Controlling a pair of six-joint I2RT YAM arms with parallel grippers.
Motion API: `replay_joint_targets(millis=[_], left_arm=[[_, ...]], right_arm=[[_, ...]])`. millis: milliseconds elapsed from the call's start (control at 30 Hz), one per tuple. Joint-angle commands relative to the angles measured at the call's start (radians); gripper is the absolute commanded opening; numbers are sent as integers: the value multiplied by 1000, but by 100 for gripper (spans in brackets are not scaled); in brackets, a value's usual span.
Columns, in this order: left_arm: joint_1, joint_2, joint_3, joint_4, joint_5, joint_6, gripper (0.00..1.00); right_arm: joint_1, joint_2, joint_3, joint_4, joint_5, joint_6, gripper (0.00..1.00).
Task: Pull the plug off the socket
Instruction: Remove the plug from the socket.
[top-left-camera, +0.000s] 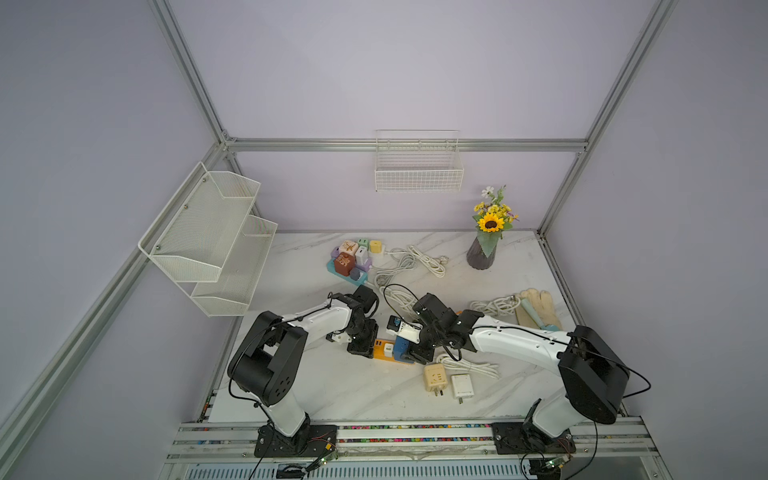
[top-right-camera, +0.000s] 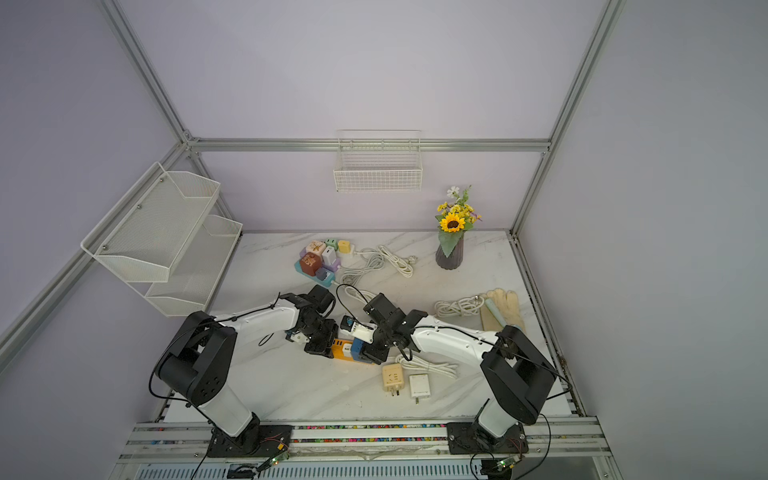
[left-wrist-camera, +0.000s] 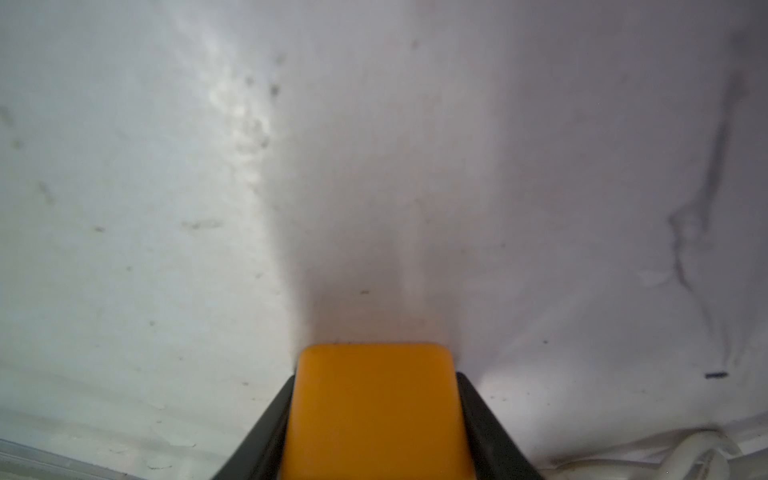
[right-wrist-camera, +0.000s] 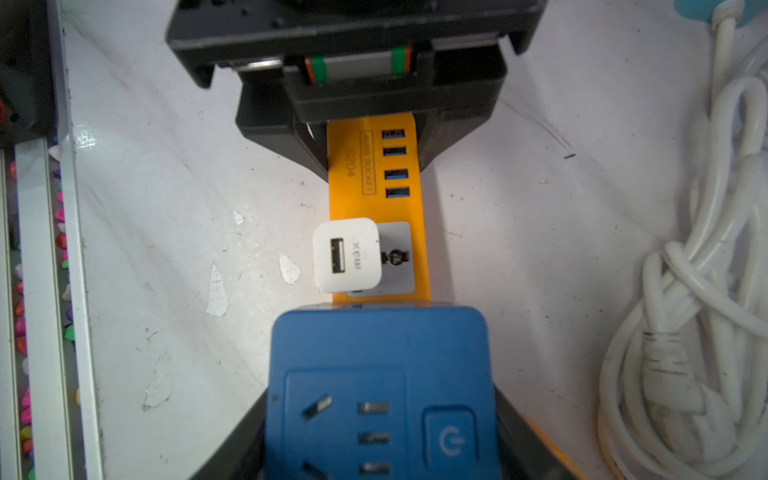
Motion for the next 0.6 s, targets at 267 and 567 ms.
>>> replay_joint_targets(millis=[267, 567], left_arm=[[-20, 68, -13, 2, -61, -27, 0], [-23, 88, 7, 5, -61, -20, 0]], right_arm=[[-12, -101, 46, 19, -93, 63, 31], [-17, -101, 64, 12, -97, 70, 31]])
